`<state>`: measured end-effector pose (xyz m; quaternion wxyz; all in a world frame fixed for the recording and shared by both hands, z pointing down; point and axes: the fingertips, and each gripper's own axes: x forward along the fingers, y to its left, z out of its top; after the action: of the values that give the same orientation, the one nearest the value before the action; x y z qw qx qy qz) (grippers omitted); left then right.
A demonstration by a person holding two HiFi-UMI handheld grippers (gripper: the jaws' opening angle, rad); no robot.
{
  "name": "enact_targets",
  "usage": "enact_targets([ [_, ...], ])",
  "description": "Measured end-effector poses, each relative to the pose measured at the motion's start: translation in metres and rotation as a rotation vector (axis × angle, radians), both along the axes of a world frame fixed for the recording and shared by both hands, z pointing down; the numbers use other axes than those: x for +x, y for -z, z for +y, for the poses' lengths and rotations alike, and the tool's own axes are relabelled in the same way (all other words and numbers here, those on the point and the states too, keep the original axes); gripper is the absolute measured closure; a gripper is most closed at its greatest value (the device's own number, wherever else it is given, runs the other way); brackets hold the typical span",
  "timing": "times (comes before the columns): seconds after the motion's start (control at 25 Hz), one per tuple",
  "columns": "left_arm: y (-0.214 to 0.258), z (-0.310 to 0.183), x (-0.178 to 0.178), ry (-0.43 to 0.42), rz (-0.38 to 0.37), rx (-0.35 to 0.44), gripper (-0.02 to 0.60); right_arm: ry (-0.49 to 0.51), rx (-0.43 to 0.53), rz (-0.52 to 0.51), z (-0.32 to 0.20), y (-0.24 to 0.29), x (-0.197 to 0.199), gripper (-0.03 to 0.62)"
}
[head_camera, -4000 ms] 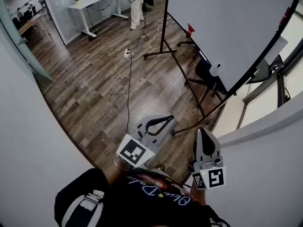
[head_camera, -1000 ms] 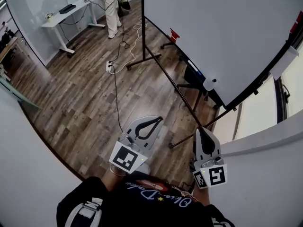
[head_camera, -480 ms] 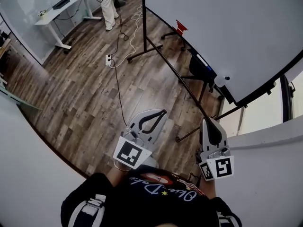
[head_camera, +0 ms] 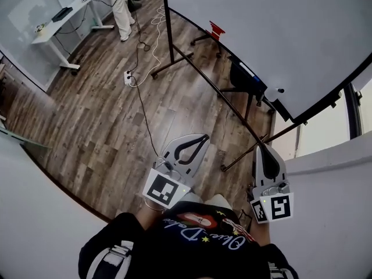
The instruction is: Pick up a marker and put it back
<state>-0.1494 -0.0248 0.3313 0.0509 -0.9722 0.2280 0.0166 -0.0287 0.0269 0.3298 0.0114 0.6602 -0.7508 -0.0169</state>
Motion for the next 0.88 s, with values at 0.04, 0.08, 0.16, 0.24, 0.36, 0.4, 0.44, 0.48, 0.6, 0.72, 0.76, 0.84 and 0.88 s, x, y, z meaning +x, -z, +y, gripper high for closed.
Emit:
enact_targets([
  [0.04, -0.002, -0.001, 0.002, -0.007, 0.000, -0.007, 0.577, -0.015, -0.003, 0.000, 0.001, -0.001, 0.003, 0.591],
  [0.08, -0.003, -0.002, 0.004, -0.014, 0.002, -0.014, 0.577, -0.029, -0.008, 0.001, 0.003, -0.002, 0.007, 0.591],
  [0.16, -0.006, -0.003, 0.009, -0.030, 0.006, -0.023, 0.577, -0.051, -0.022, 0.000, 0.003, -0.007, 0.013, 0.591],
  [0.24, -0.008, -0.005, 0.014, -0.042, 0.003, -0.023, 0.577, -0.068, -0.036, -0.008, 0.001, -0.013, 0.020, 0.591],
  [0.36, -0.008, -0.010, 0.021, -0.043, 0.000, -0.030, 0.577, -0.079, -0.035, -0.012, -0.004, -0.013, 0.030, 0.591],
  [0.4, -0.007, -0.012, 0.023, -0.042, -0.003, -0.029, 0.577, -0.081, -0.029, -0.010, -0.008, -0.011, 0.033, 0.591],
  [0.44, -0.006, -0.016, 0.025, -0.040, -0.004, -0.026, 0.577, -0.082, -0.021, -0.008, -0.012, -0.010, 0.037, 0.591],
  [0.48, -0.004, -0.019, 0.028, -0.037, -0.003, -0.021, 0.577, -0.085, -0.015, -0.009, -0.015, -0.009, 0.041, 0.591],
  [0.6, -0.004, -0.028, 0.036, -0.032, -0.017, -0.014, 0.578, -0.094, -0.001, -0.018, -0.026, -0.010, 0.055, 0.588],
  [0.72, -0.003, -0.042, 0.048, -0.028, -0.042, 0.007, 0.577, -0.108, 0.011, -0.033, -0.039, -0.011, 0.074, 0.577],
  [0.76, -0.002, -0.047, 0.052, -0.027, -0.044, 0.015, 0.577, -0.114, 0.014, -0.037, -0.044, -0.011, 0.081, 0.576],
  [0.84, 0.000, -0.057, 0.060, -0.022, -0.049, 0.030, 0.578, -0.128, 0.019, -0.043, -0.052, -0.012, 0.093, 0.565],
  [0.88, 0.000, -0.062, 0.064, -0.019, -0.054, 0.035, 0.577, -0.134, 0.019, -0.044, -0.056, -0.012, 0.099, 0.560],
])
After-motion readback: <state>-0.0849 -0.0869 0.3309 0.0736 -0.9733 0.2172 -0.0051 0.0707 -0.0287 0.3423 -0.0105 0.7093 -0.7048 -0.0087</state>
